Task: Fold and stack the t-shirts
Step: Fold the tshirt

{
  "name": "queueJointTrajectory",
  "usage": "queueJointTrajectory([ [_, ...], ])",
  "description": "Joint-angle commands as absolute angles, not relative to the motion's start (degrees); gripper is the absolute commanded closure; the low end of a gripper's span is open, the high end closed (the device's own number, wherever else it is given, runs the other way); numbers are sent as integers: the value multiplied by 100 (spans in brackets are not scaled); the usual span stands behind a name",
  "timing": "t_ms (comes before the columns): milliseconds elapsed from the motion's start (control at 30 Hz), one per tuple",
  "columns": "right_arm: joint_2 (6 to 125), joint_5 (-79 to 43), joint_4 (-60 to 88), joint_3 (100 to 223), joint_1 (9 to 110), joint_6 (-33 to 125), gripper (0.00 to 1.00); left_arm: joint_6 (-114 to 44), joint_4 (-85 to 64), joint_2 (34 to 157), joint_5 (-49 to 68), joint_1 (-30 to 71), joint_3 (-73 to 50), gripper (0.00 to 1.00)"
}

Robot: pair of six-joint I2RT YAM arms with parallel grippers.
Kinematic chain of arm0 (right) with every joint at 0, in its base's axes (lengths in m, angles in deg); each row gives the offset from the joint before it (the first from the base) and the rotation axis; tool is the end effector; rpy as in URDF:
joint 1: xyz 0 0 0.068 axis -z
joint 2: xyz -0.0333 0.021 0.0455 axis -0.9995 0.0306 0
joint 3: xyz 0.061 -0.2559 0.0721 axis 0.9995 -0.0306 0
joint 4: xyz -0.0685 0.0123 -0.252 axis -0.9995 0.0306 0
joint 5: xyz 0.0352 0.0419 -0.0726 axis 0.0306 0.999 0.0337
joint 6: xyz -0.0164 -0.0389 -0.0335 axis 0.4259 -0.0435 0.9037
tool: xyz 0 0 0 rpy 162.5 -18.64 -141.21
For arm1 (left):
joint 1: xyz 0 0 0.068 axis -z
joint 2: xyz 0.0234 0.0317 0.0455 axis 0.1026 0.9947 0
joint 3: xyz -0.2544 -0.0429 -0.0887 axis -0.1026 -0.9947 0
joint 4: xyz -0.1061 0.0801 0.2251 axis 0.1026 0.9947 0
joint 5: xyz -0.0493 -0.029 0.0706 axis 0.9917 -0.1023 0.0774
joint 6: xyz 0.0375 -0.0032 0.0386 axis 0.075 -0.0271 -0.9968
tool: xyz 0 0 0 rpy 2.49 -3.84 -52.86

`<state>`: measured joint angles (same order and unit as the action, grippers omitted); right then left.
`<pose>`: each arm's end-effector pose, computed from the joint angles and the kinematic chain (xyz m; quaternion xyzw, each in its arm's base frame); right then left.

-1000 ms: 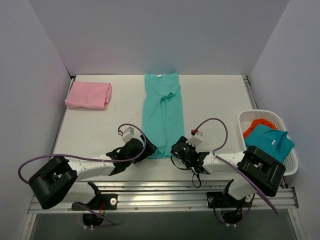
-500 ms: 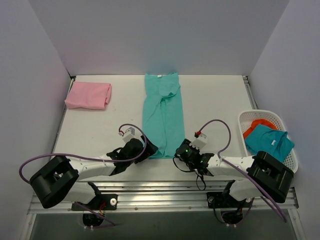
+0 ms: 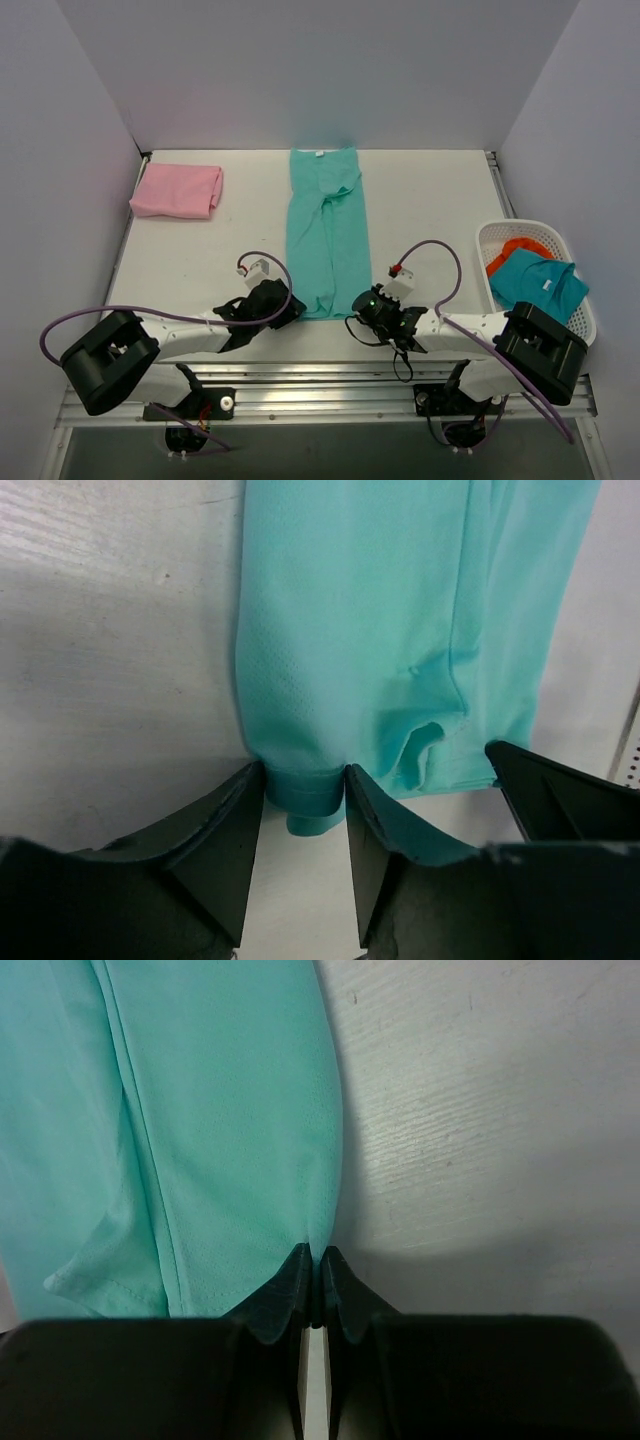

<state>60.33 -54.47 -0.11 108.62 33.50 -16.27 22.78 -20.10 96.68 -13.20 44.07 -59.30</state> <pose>0.1484 0.1801 0.1427 0.2154 0.8557 0.2556 0.3950 0.1596 -0.1763 0.1397 -0.2049 0.8824 -0.2955 0.3034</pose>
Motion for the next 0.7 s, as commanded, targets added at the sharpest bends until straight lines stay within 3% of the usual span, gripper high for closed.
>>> queueJointTrajectory([
  [0,6061,-5684,301,10959,3279,-1717,100,2241,-1714,9767,-1252,4439,-5997,55],
  [67,6096,-5684,293,10968,3279,-1718,100,2224,-1706,9793,-1287,4439,-5971,68],
  [100,6113,-5675,284,10968,3261,-1718,100,2215,-1706,9811,-1296,4439,-5962,84],
  [233,6210,-5657,310,11081,3200,-1700,100,2180,-1679,9951,-1331,4439,-5865,97],
  [667,6105,-6149,1794,12417,3067,-1349,100,1644,-247,8959,-1314,4307,-4883,97],
])
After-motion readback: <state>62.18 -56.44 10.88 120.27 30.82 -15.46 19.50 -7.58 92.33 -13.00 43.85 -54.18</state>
